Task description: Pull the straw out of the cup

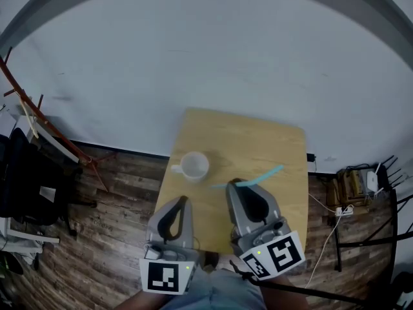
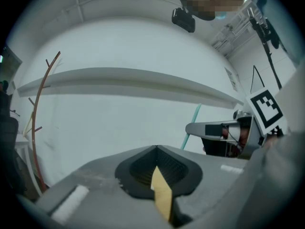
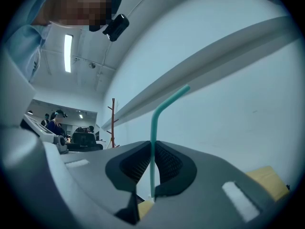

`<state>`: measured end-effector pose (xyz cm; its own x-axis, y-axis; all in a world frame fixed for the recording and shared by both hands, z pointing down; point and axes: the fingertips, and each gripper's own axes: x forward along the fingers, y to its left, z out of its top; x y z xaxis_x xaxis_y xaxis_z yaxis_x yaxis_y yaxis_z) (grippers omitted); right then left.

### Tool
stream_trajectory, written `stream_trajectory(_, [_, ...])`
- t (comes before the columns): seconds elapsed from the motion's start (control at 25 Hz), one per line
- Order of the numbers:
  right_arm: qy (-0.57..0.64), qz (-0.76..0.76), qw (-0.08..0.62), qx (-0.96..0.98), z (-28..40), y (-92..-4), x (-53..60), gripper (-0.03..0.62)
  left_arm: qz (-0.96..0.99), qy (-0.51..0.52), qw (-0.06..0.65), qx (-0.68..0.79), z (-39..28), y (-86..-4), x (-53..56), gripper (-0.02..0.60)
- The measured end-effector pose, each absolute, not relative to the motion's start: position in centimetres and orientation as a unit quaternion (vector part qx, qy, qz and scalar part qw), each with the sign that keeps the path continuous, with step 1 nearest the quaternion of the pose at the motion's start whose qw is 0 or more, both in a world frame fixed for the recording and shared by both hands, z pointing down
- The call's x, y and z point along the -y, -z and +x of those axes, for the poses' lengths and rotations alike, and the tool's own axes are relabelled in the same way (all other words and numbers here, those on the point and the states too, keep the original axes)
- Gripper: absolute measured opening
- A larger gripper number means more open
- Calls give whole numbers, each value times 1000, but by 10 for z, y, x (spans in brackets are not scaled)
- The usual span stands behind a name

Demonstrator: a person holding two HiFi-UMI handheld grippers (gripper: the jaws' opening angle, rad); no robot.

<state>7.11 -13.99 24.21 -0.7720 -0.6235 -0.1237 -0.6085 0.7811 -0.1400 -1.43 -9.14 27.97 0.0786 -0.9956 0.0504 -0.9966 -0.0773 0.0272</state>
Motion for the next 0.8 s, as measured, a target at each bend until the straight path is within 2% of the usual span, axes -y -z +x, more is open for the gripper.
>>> stream_trajectory(0.4, [18,-329,96,-939,88,-224,118,34,732,-3,0,681,-3,-262,76,18])
stream_trajectory(0.8, [9,-346,97,-933,81,-218,127,34,727,-2,-35,686,-34,-236,99,18])
